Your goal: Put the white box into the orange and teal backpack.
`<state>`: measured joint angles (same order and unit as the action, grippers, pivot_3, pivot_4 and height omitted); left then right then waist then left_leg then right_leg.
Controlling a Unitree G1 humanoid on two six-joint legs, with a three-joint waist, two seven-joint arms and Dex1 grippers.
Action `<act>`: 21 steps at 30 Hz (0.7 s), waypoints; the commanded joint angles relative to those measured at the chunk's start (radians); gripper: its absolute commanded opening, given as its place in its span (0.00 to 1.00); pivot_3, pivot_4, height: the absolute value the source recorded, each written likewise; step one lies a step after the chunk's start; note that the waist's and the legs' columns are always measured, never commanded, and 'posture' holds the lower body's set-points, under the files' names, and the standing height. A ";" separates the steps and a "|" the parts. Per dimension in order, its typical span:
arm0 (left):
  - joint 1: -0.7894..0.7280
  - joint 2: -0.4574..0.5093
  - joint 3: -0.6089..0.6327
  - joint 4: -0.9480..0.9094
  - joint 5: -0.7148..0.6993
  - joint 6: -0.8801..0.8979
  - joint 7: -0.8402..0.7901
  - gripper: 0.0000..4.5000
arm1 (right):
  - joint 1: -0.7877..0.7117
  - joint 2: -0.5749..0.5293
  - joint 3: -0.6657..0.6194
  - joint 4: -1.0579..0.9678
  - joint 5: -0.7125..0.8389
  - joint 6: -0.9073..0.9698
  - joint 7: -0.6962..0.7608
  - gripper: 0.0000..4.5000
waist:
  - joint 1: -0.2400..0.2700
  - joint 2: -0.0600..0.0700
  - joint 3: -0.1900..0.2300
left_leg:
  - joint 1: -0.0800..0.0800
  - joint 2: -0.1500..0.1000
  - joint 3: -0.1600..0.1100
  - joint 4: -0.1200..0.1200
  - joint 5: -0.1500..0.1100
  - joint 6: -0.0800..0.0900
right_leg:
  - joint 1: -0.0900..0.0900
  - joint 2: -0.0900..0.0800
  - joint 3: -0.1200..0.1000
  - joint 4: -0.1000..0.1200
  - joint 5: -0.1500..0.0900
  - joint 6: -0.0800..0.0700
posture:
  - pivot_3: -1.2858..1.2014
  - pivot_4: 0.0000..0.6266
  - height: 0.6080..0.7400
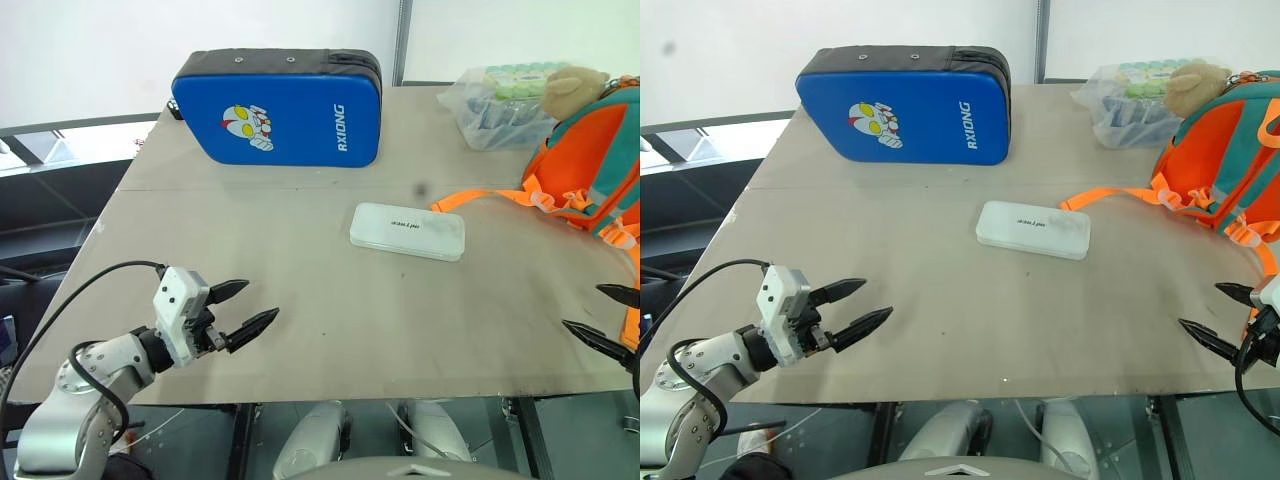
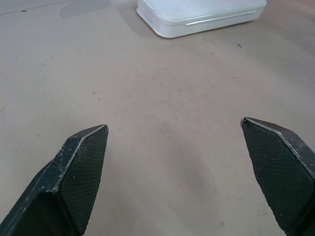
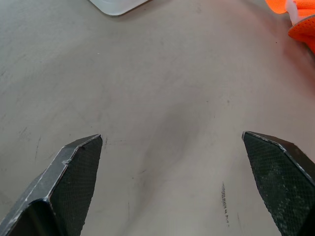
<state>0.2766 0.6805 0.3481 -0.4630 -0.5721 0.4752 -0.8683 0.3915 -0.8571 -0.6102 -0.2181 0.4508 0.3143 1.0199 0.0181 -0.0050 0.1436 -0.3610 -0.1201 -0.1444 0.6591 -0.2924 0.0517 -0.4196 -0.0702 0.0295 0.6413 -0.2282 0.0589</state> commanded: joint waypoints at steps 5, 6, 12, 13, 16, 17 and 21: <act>-0.100 -0.015 -0.012 -0.033 -0.016 0.035 0.093 0.98 | -0.118 0.088 0.082 -0.101 -0.070 0.039 -0.218 1.00 | 0.000 0.000 0.000 | 0.000 0.000 0.000 0.000 0.000 -0.002 | 0.000 0.000 0.000 0.000 0.000 0.000 | 0.52 0.24 0.99; -0.122 -0.022 -0.015 -0.041 -0.032 0.062 0.117 0.98 | -0.134 0.094 0.099 -0.112 -0.067 0.061 -0.231 1.00 | 0.000 0.000 0.000 | 0.000 0.000 0.000 0.000 0.000 -0.002 | 0.000 0.000 0.000 0.000 0.000 0.000 | 0.52 0.24 0.99; -0.320 -0.051 -0.025 -0.061 -0.216 0.438 0.373 1.00 | -0.304 0.143 0.209 -0.135 -0.054 0.241 -0.376 0.70 | -0.001 0.000 0.000 | 0.000 0.000 -0.001 0.001 0.000 0.000 | 0.000 0.000 -0.001 0.001 0.000 0.000 | 0.52 0.24 0.99; -0.373 -0.059 -0.038 -0.042 -0.245 0.516 0.417 1.00 | -0.346 0.159 0.248 -0.134 -0.067 0.271 -0.409 0.58 | -0.001 0.000 0.000 | 0.000 0.000 -0.001 0.001 0.000 0.000 | 0.000 0.000 -0.001 0.001 0.000 0.000 | 0.52 0.24 0.99; -0.521 -0.140 -0.062 0.039 -0.295 0.671 0.547 1.00 | -0.461 0.204 0.349 -0.113 -0.113 0.332 -0.495 0.24 | -0.002 0.000 0.000 | 0.000 0.000 -0.001 0.001 0.000 -0.001 | -0.001 0.001 -0.001 0.002 0.000 0.000 | 0.52 0.24 0.99; -0.565 -0.176 -0.065 0.070 -0.299 0.704 0.586 1.00 | -0.494 0.214 0.377 -0.103 -0.131 0.343 -0.515 0.17 | -0.002 0.000 0.000 | 0.000 0.000 -0.001 0.001 0.000 -0.001 | -0.001 0.001 -0.001 0.002 0.000 0.000 | 0.52 0.24 0.99; -0.694 -0.267 -0.134 0.175 -0.212 0.687 0.670 1.00 | -0.612 0.256 0.465 -0.029 -0.210 0.342 -0.594 0.01 | -0.003 0.000 0.000 | -0.001 -0.001 -0.001 0.003 0.000 -0.001 | -0.002 0.001 -0.001 0.002 0.000 0.000 | 0.52 0.24 0.99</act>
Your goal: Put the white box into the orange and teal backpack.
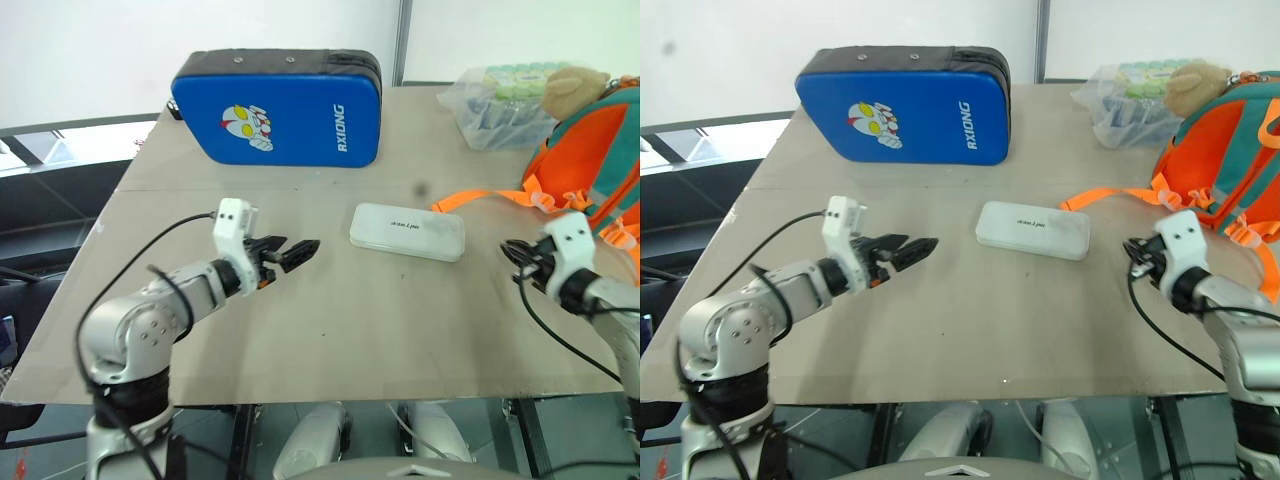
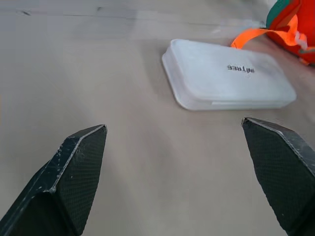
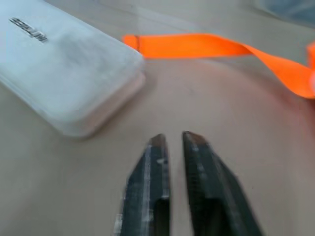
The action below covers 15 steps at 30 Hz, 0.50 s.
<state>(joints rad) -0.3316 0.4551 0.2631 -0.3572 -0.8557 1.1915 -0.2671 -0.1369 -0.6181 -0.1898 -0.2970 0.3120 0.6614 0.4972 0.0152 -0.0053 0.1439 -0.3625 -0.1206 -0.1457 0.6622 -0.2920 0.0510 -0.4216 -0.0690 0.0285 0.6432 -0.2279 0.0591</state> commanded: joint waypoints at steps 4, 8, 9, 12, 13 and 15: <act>-0.175 -0.067 -0.167 0.201 0.222 -0.161 0.065 1.00 | -0.173 0.051 0.116 0.134 -0.134 -0.018 -0.112 0.01 | -0.001 0.000 0.000 | -0.001 -0.001 0.001 0.000 0.000 0.000 | -0.002 0.000 0.000 0.000 0.000 0.000 | 0.52 0.24 0.99; -0.257 -0.104 -0.243 0.351 0.358 -0.291 0.071 0.65 | -0.236 0.083 0.156 0.188 -0.174 -0.018 -0.135 0.00 | -0.002 0.000 0.000 | -0.002 -0.001 0.001 0.000 0.000 0.000 | -0.003 0.000 0.000 0.000 0.000 0.000 | 0.52 0.24 0.99; -0.276 -0.114 -0.262 0.391 0.396 -0.322 0.082 0.57 | -0.250 0.088 0.168 0.199 -0.185 -0.017 -0.138 0.00 | -0.001 0.000 0.000 | -0.002 -0.001 0.001 0.000 0.000 0.000 | -0.003 0.000 0.000 0.000 0.000 0.000 | 0.52 0.24 0.99; -0.319 -0.152 -0.325 0.493 0.489 -0.407 0.079 0.28 | -0.281 0.102 0.197 0.220 -0.212 -0.016 -0.144 0.00 | -0.002 0.000 0.000 | -0.002 -0.001 0.001 0.001 0.000 0.000 | -0.003 0.000 -0.001 0.001 0.000 0.000 | 0.52 0.24 0.99; -0.325 -0.162 -0.350 0.515 0.514 -0.434 0.063 0.18 | -0.286 0.105 0.204 0.222 -0.217 -0.012 -0.142 0.00 | -0.002 0.000 0.000 | -0.003 -0.001 0.001 0.001 0.000 0.000 | -0.003 0.000 -0.001 0.001 0.000 0.000 | 0.52 0.24 0.99; -0.337 -0.189 -0.376 0.556 0.551 -0.484 0.045 0.02 | -0.295 0.110 0.225 0.228 -0.226 -0.009 -0.130 0.00 | -0.003 0.000 0.000 | -0.003 -0.001 0.001 0.001 0.000 0.000 | -0.004 0.000 -0.001 0.001 0.000 0.000 | 0.52 0.24 0.99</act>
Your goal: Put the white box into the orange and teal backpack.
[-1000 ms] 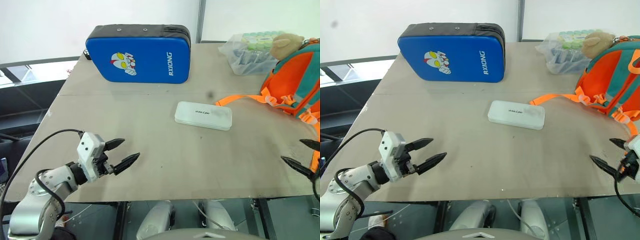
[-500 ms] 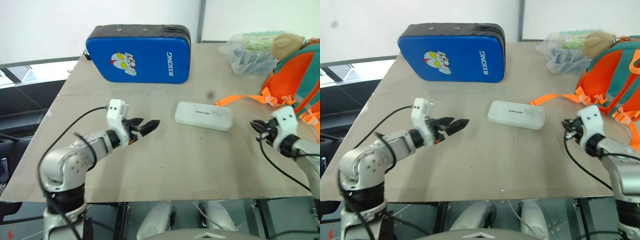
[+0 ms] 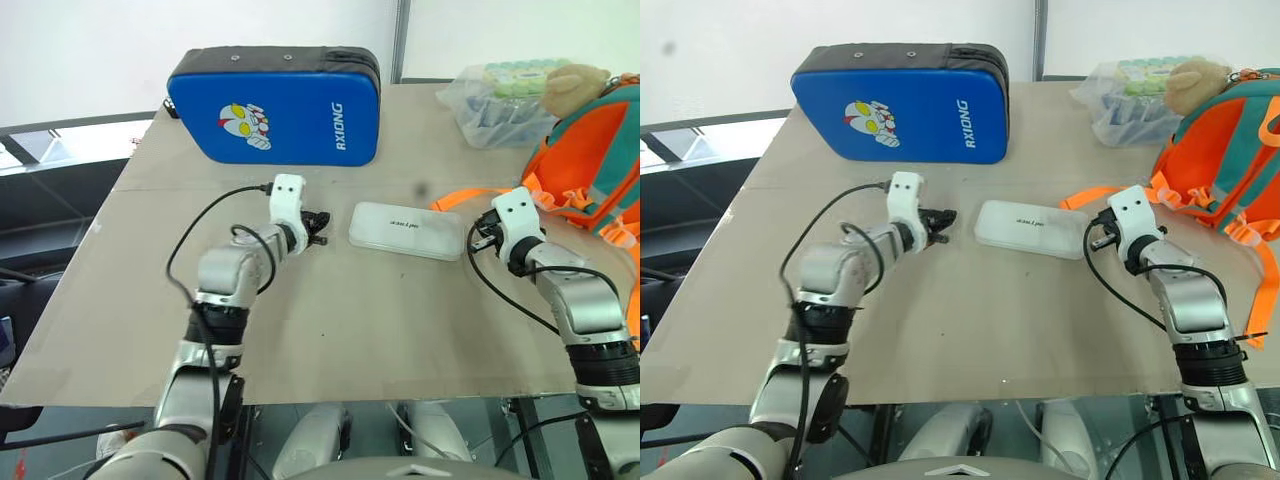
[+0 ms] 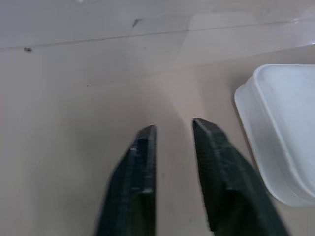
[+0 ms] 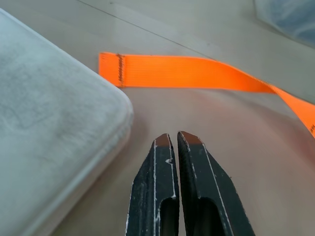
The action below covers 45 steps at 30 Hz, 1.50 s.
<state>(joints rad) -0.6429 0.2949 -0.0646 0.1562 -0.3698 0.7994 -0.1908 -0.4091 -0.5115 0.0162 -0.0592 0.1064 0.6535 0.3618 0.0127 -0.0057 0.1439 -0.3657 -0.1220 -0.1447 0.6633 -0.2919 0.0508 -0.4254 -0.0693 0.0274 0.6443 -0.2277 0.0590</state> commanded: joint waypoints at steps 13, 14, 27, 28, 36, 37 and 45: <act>0.244 0.087 -0.080 -0.409 0.046 0.134 -0.172 0.02 | 0.077 -0.006 0.084 -0.283 0.076 0.134 0.173 0.00 | -0.027 0.000 0.000 | -0.004 0.000 0.000 0.001 0.000 0.000 | -0.005 0.000 0.004 0.004 0.000 0.000 | 0.52 0.24 0.99; 0.275 0.101 -0.067 -0.460 0.032 0.171 -0.175 0.02 | 0.093 -0.005 0.079 -0.312 0.085 0.156 0.173 0.00 | -0.028 0.001 -0.001 | -0.004 0.000 0.000 0.001 0.000 0.000 | -0.006 0.001 0.004 0.004 0.000 0.000 | 0.52 0.24 0.99; 0.456 0.199 0.351 -0.544 -0.234 0.416 -0.307 0.40 | 0.163 -0.028 0.036 -0.292 0.060 0.150 0.143 0.00 | -0.018 0.000 -0.001 | 0.001 0.000 0.001 0.004 0.000 -0.001 | -0.003 0.001 0.004 0.010 0.000 0.000 | 0.52 0.24 0.99; 0.453 0.255 0.395 -0.511 -0.274 0.450 -0.358 0.50 | 0.161 -0.036 0.033 -0.283 0.061 0.142 0.148 0.00 | -0.021 0.000 0.000 | 0.001 0.000 0.001 0.003 0.000 -0.001 | -0.003 0.001 0.003 0.011 0.000 0.000 | 0.52 0.24 0.99; 0.284 0.398 0.421 -0.261 -0.475 0.706 -0.550 0.98 | 0.149 -0.060 0.033 -0.231 0.067 0.093 0.180 0.00 | -0.004 0.000 0.000 | 0.001 0.000 0.000 0.004 -0.001 -0.003 | -0.004 0.002 0.001 0.011 0.000 0.000 | 0.52 0.24 0.99; 0.256 0.376 0.414 -0.239 -0.484 0.728 -0.545 0.98 | 0.148 -0.060 0.034 -0.226 0.068 0.088 0.186 0.00 | 0.001 0.000 0.000 | 0.001 0.000 0.000 0.005 -0.001 -0.003 | -0.004 0.001 0.000 0.011 0.000 0.000 | 0.52 0.24 0.99; 0.124 0.203 0.332 -0.077 -0.445 0.755 -0.472 0.98 | 0.122 -0.067 0.087 -0.200 0.057 0.028 0.251 0.00 | -0.020 -0.001 0.000 | 0.001 0.000 0.000 0.003 0.000 -0.003 | -0.005 0.001 0.003 0.012 0.000 0.000 | 0.52 0.24 0.99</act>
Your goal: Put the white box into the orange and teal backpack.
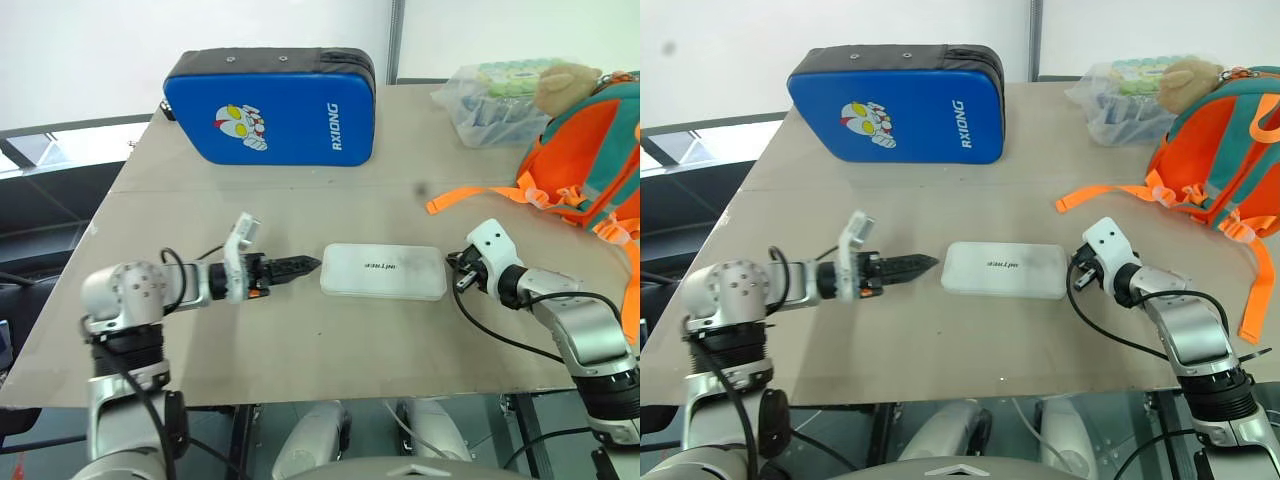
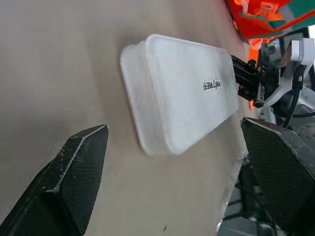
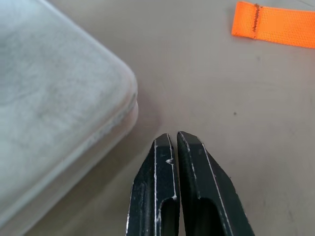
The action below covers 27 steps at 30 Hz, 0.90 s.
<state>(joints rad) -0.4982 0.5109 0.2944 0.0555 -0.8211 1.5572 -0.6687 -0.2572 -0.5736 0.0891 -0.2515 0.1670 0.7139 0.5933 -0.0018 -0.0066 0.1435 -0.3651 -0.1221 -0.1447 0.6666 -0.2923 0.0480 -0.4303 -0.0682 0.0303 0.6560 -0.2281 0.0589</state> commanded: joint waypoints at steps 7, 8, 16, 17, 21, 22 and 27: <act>-0.028 -0.053 -0.101 0.089 0.027 -0.059 -0.014 0.98 | -0.101 0.026 0.145 0.004 -0.036 -0.029 0.059 0.00 | -0.010 0.000 -0.001 | 0.001 0.000 0.001 0.001 0.000 0.000 | 0.001 0.000 0.002 0.001 0.000 0.000 | 0.52 0.24 0.99; -0.031 -0.058 -0.100 0.100 0.026 -0.064 -0.017 0.98 | -0.113 0.036 0.162 0.002 -0.039 -0.025 0.062 0.00 | -0.009 0.000 -0.001 | 0.001 0.000 0.000 0.001 0.000 0.000 | 0.001 0.000 0.002 0.001 0.000 0.000 | 0.52 0.24 0.99; -0.027 -0.097 -0.027 0.126 0.002 -0.064 -0.007 0.86 | -0.146 0.104 0.202 0.066 -0.081 -0.061 0.043 0.00 | -0.002 -0.001 -0.002 | 0.002 -0.001 0.000 0.002 0.000 0.000 | 0.002 0.000 0.001 0.001 0.000 0.000 | 0.52 0.24 0.99; -0.016 -0.094 -0.026 0.114 -0.004 -0.058 -0.012 0.80 | -0.141 0.107 0.180 0.067 -0.078 -0.066 0.034 0.00 | -0.003 -0.001 -0.002 | 0.002 -0.001 0.000 0.002 0.000 0.000 | 0.002 0.000 0.001 0.001 0.000 0.000 | 0.52 0.24 0.99; 0.016 -0.101 -0.001 0.079 -0.019 -0.046 0.004 0.47 | -0.102 0.095 0.051 0.019 -0.040 -0.043 0.003 0.00 | -0.002 -0.001 -0.002 | 0.001 0.000 -0.001 0.002 0.000 0.000 | 0.002 0.000 0.002 0.001 0.000 0.000 | 0.52 0.24 0.99; 0.023 -0.104 0.007 0.071 -0.021 -0.048 0.013 0.40 | -0.087 0.082 0.011 -0.003 -0.024 -0.019 0.002 0.00 | 0.001 -0.001 -0.002 | 0.000 0.000 -0.002 0.002 0.000 0.000 | 0.002 -0.001 0.001 0.001 0.000 0.000 | 0.52 0.24 0.99; 0.073 -0.122 0.043 -0.030 -0.054 -0.069 0.049 0.24 | -0.015 0.034 -0.299 -0.143 0.108 0.141 -0.031 0.29 | 0.014 -0.001 -0.002 | 0.001 -0.001 -0.001 0.002 0.000 0.000 | 0.002 -0.001 0.002 0.000 0.000 0.000 | 0.52 0.24 0.99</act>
<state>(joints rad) -0.4427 0.3815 0.3270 0.0747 -0.8997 1.4999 -0.6791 -0.2731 -0.5297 -0.0866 -0.3045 0.2179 0.8027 0.5761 0.0121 -0.0077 0.1418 -0.3645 -0.1229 -0.1460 0.6683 -0.2923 0.0480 -0.4278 -0.0691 0.0320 0.6558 -0.2280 0.0589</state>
